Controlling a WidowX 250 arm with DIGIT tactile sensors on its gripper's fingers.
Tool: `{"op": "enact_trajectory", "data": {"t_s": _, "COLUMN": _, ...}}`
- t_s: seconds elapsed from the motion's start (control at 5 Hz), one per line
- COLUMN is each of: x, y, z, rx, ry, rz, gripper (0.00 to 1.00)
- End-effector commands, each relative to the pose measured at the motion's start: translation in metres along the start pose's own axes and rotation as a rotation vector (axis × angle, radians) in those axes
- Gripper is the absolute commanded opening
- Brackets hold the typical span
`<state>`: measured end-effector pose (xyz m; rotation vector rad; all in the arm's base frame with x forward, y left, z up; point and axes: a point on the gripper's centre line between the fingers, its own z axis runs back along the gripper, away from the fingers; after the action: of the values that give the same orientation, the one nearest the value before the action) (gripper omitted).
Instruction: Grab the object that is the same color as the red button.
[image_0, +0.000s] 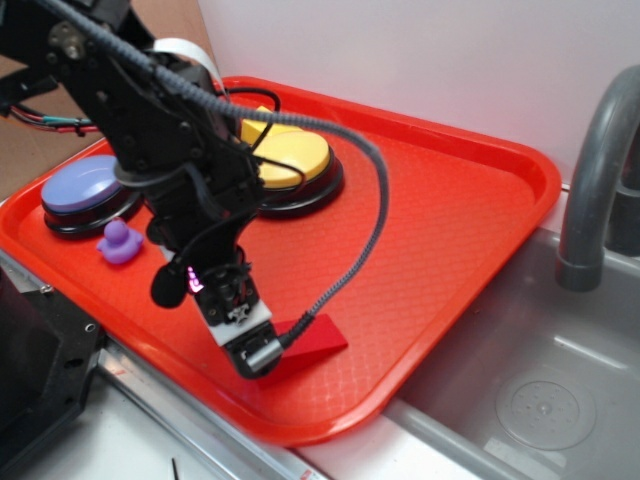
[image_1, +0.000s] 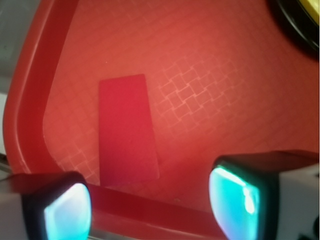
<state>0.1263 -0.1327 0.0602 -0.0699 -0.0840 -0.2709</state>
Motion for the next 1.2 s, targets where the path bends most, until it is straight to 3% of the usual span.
{"op": "enact_trajectory", "data": {"t_s": 0.0, "x": 0.005, "y": -0.011, "z": -0.002, "rx": 0.002, "ry": -0.071, "rz": 0.025, "gripper": 1.0}}
{"op": "enact_trajectory", "data": {"t_s": 1.0, "x": 0.009, "y": -0.012, "z": -0.035, "rx": -0.006, "ry": -0.007, "rz": -0.006, "gripper": 1.0}}
